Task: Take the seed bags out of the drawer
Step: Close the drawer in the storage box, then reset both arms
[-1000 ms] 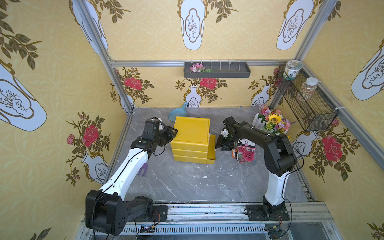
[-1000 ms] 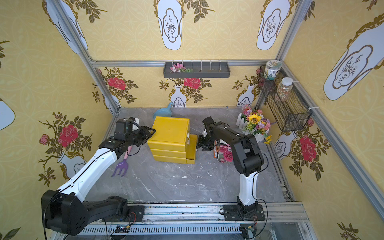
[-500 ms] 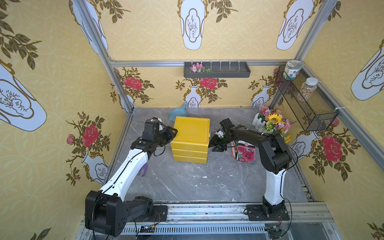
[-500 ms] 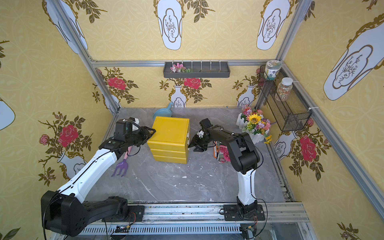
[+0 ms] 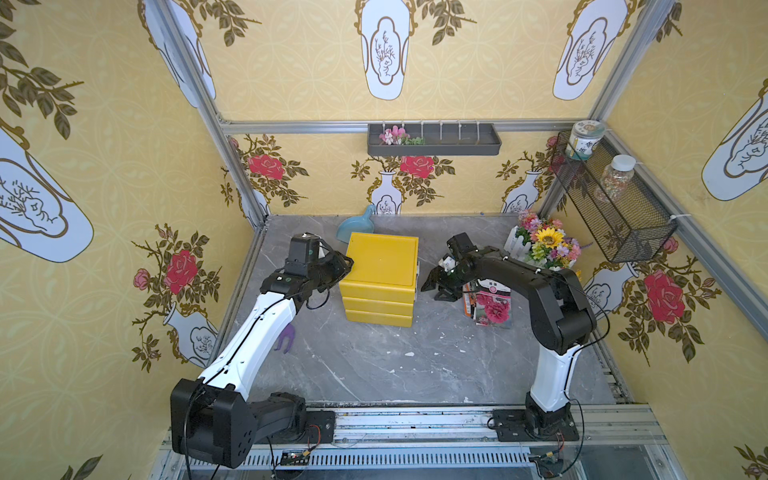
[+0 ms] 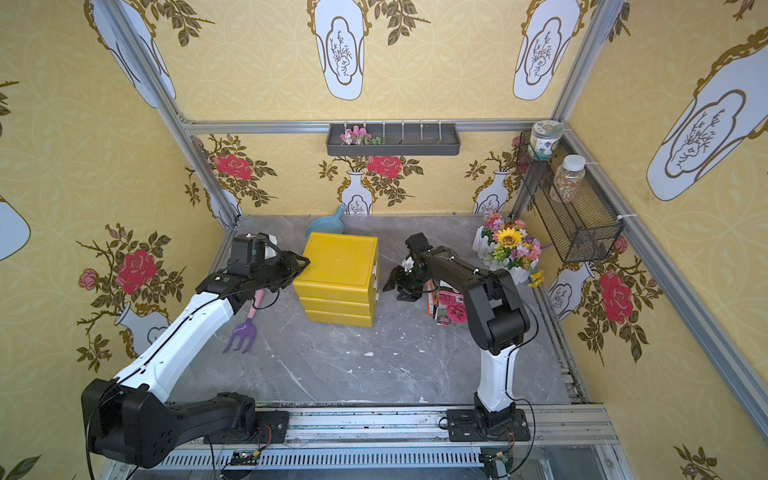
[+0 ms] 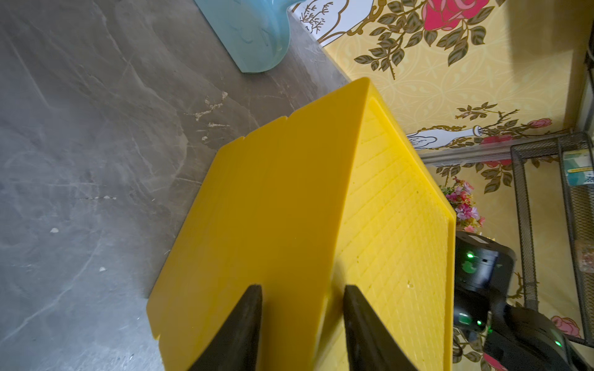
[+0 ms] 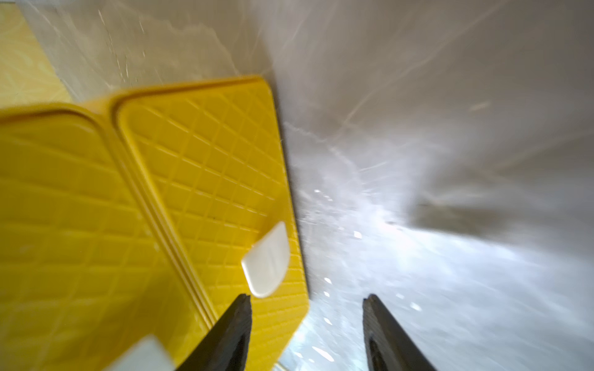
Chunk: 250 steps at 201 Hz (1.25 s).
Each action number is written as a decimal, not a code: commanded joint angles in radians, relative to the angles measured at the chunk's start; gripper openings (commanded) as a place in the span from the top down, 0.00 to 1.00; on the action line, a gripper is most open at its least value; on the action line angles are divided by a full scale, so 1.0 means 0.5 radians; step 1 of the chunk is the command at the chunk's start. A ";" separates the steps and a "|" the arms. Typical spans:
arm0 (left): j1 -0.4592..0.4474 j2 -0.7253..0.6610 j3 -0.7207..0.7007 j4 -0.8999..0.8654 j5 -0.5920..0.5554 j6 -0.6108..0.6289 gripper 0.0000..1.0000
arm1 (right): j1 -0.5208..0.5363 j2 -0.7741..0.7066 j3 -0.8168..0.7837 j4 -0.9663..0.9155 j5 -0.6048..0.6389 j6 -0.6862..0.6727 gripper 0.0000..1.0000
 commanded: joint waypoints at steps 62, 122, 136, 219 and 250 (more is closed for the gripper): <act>0.018 -0.114 0.399 -0.284 -0.317 0.132 0.37 | -0.157 -0.508 0.147 -0.335 0.760 -0.584 0.13; 0.027 -0.307 0.411 -0.141 -0.790 0.333 0.01 | -0.190 -0.993 0.089 0.017 1.218 -0.829 0.03; 0.027 -0.414 0.333 -0.026 -0.990 0.345 0.01 | -0.205 -1.110 0.029 0.186 1.244 -0.887 0.03; 0.027 -1.344 -0.915 1.095 -1.363 0.632 0.00 | -0.239 -1.430 -0.579 1.029 1.403 -1.102 0.03; 0.025 -1.432 -1.147 0.931 -1.535 0.696 0.00 | -0.245 -1.567 -0.878 1.210 1.534 -1.277 0.03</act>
